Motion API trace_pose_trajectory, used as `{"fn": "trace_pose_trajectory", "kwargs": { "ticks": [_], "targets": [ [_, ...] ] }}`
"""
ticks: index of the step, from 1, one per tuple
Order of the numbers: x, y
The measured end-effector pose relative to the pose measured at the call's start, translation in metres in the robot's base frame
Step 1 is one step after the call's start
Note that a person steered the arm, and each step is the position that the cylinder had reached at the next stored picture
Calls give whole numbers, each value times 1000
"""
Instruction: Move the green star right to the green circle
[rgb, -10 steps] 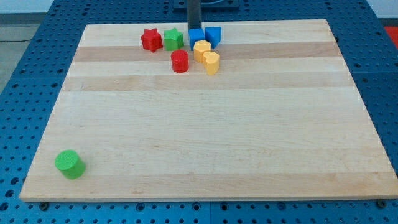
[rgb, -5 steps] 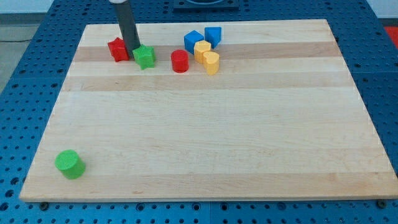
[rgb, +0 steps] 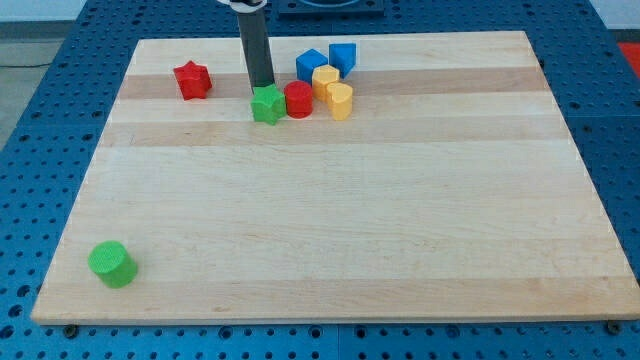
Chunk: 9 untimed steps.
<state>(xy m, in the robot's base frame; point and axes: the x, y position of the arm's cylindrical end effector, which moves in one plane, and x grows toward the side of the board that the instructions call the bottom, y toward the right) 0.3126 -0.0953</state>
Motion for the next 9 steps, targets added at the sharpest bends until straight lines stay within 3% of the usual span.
{"fn": "trace_pose_trajectory", "kwargs": {
  "ticks": [4,9],
  "targets": [
    [79,40],
    [209,42]
  ]
}}
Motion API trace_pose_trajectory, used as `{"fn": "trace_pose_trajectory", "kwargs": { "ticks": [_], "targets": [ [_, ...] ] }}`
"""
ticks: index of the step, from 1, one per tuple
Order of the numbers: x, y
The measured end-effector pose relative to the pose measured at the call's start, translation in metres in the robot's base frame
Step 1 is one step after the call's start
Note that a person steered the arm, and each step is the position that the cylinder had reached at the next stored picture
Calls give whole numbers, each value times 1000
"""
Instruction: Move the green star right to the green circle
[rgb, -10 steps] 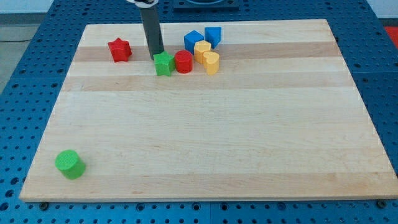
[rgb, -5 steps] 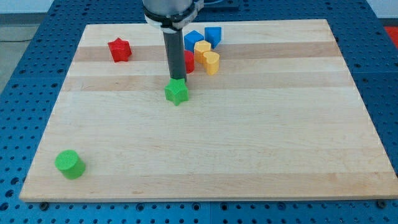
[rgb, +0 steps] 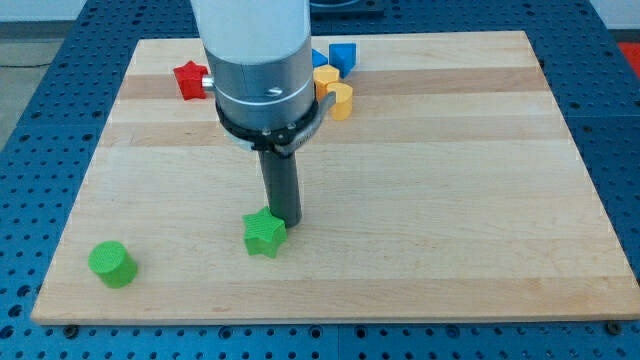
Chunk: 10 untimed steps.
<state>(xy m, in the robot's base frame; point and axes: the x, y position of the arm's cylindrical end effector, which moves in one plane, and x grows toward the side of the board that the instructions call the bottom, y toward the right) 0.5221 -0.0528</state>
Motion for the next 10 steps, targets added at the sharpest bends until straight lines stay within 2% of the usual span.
{"fn": "trace_pose_trajectory", "kwargs": {
  "ticks": [2,5,7,10],
  "targets": [
    [37,-32],
    [74,-34],
    [77,-86],
    [59,-81]
  ]
}}
